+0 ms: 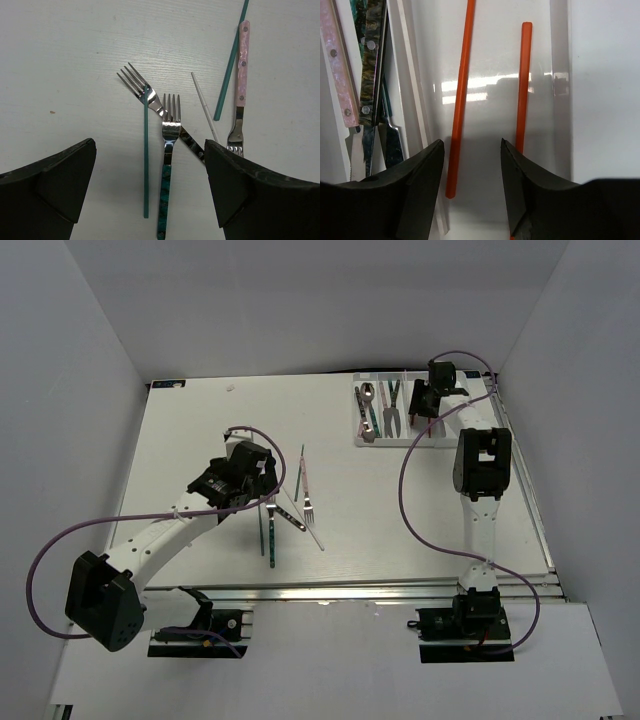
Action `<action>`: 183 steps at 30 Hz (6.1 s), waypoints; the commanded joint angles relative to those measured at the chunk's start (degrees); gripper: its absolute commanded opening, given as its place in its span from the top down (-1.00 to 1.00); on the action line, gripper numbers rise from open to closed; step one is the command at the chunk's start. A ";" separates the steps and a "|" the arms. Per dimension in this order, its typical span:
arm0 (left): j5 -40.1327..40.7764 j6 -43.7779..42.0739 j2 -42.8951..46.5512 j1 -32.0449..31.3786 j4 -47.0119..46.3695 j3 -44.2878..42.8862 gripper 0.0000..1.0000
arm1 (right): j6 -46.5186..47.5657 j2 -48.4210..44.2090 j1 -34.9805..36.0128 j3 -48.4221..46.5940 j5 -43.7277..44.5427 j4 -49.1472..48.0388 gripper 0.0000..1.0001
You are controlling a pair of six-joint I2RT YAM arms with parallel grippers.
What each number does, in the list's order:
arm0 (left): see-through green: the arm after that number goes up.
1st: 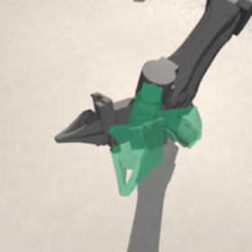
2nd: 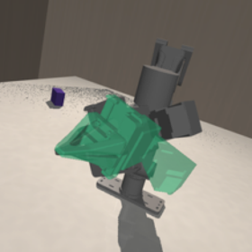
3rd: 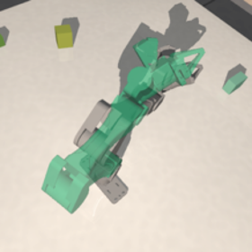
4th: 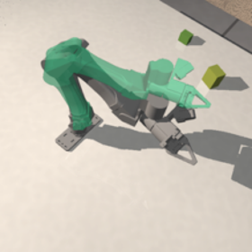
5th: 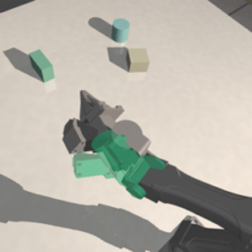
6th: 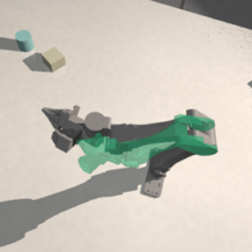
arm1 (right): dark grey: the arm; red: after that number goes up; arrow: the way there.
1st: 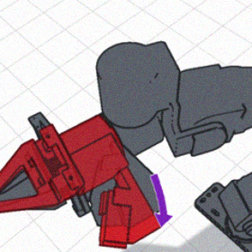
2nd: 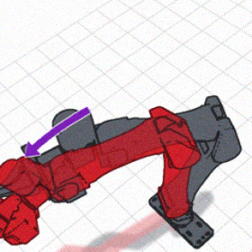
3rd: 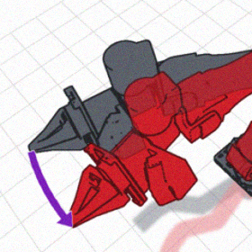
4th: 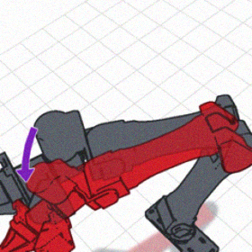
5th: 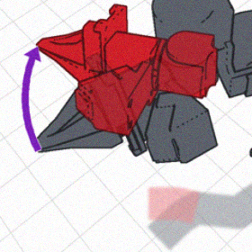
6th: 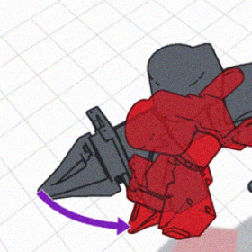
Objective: Sort the eating utensils into containers
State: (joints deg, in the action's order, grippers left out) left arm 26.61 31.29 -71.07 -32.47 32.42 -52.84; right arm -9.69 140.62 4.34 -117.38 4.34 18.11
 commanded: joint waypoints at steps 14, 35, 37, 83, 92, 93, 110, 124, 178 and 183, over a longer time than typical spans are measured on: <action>-2.00 0.00 -0.03 -0.05 -1.22 1.25 -0.96 | -1.47 -5.00 1.81 1.90 -0.82 -5.98 0.15; -3.32 -0.09 -1.62 -0.05 -1.57 1.25 -0.96 | -1.03 -4.39 1.29 3.65 -5.48 -8.27 0.18; -3.41 0.00 -1.79 -0.05 -1.58 1.25 -0.96 | -1.12 -4.39 1.11 3.74 -5.39 -8.44 0.19; -4.81 0.27 -2.06 -0.05 -2.10 1.95 -0.96 | 2.75 -8.33 -0.82 9.97 -8.21 -5.98 0.91; -3.59 0.62 -2.76 -0.05 -1.75 1.34 -0.96 | 2.93 -13.79 -0.82 13.59 -6.62 -7.21 0.26; -2.97 0.88 -3.11 -0.05 -1.49 0.73 -0.96 | 2.93 -14.14 -0.82 12.80 -6.54 -6.69 0.22; -2.00 16.07 -11.37 -0.05 -1.05 -1.66 -0.96 | -5.24 -44.62 24.62 45.81 -2.40 -8.79 -0.75; 19.45 17.59 0.66 2.23 13.72 -4.29 -0.96 | -9.91 -43.33 51.82 52.78 5.68 -3.61 -0.19; 15.40 3.60 7.52 2.23 9.24 2.13 -0.96 | 1.07 -39.12 26.80 31.36 17.38 4.22 1.00; 14.87 3.25 6.73 2.23 8.88 2.21 -0.96 | 8.28 -28.14 13.27 18.97 13.95 3.60 1.00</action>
State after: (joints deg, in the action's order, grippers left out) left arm 42.13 35.16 -65.14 -30.30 42.19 -51.05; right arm -7.73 108.01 21.85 -91.53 20.62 23.51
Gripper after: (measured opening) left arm 0.980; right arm 0.012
